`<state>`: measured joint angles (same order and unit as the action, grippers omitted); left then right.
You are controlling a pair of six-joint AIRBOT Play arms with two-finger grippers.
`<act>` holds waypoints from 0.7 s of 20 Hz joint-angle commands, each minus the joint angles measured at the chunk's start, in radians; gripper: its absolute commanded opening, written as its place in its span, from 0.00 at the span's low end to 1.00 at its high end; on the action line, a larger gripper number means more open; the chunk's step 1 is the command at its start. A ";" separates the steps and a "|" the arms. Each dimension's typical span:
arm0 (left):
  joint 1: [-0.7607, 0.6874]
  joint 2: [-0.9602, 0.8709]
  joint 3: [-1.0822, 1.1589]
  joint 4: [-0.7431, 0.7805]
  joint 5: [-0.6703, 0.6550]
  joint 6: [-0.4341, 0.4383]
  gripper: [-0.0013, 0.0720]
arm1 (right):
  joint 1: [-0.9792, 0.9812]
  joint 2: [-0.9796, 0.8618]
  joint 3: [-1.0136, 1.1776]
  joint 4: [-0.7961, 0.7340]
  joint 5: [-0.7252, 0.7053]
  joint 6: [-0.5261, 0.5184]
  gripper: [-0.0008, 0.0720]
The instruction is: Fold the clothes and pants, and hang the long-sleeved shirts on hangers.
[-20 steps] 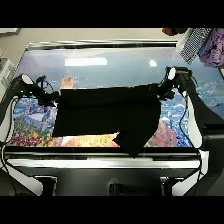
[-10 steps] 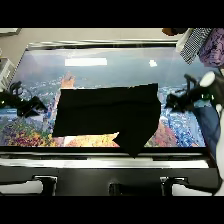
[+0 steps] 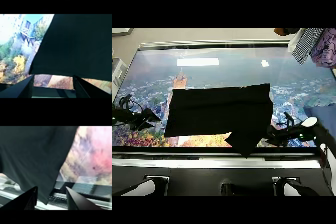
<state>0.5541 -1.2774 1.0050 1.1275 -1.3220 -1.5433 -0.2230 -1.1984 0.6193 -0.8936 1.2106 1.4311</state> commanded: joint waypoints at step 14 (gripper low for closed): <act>0.039 0.014 -0.048 -0.018 0.061 0.034 0.74 | 0.215 -0.035 -0.135 0.205 -0.319 0.017 0.05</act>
<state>0.5560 -1.2667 0.9779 1.1053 -1.2789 -1.5265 -0.0273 -1.2293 0.4786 -0.6868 0.9379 1.4326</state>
